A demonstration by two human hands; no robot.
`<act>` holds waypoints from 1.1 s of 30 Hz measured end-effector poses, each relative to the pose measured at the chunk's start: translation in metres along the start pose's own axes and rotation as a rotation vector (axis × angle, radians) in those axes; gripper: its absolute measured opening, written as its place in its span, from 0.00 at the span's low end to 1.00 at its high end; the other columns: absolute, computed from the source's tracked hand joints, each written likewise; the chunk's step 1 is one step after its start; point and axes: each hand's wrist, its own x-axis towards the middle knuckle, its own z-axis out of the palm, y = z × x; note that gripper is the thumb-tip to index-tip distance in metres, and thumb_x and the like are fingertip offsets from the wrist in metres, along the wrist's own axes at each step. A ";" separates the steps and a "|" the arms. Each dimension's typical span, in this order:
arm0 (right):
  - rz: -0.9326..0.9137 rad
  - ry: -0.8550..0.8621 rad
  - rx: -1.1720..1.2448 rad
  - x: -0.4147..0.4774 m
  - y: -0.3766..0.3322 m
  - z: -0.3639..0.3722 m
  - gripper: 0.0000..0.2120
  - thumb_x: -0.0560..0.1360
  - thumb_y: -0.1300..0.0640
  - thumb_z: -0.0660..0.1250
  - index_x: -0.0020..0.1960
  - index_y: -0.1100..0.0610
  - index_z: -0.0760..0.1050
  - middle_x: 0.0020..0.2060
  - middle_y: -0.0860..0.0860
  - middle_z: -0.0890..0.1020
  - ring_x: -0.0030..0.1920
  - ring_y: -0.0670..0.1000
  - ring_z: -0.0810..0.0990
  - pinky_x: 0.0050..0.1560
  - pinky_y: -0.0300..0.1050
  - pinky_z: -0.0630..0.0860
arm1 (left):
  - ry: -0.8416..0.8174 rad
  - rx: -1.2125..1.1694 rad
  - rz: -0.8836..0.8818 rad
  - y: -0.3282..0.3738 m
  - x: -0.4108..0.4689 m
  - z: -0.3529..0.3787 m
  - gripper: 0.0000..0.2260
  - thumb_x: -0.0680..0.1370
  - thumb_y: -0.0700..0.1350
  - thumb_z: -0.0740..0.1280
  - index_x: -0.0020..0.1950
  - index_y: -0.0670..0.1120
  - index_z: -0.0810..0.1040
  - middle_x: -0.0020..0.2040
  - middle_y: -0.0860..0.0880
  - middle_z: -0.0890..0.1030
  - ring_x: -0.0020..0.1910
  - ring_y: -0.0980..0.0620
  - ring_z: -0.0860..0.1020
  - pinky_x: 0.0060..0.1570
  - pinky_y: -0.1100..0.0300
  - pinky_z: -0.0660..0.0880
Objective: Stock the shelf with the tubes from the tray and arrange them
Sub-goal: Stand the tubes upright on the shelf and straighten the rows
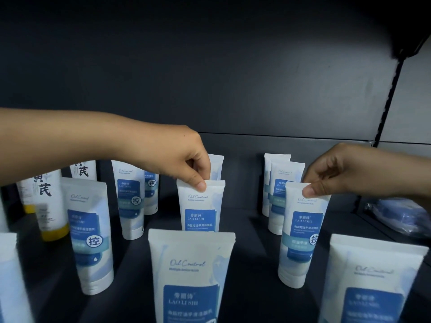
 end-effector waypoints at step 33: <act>0.147 0.168 -0.451 0.044 0.018 -0.004 0.23 0.75 0.42 0.61 0.65 0.52 0.72 0.63 0.49 0.77 0.63 0.52 0.74 0.63 0.47 0.70 | 0.243 0.114 -0.237 -0.012 0.019 -0.006 0.16 0.77 0.53 0.63 0.62 0.48 0.72 0.52 0.55 0.77 0.45 0.58 0.72 0.50 0.63 0.70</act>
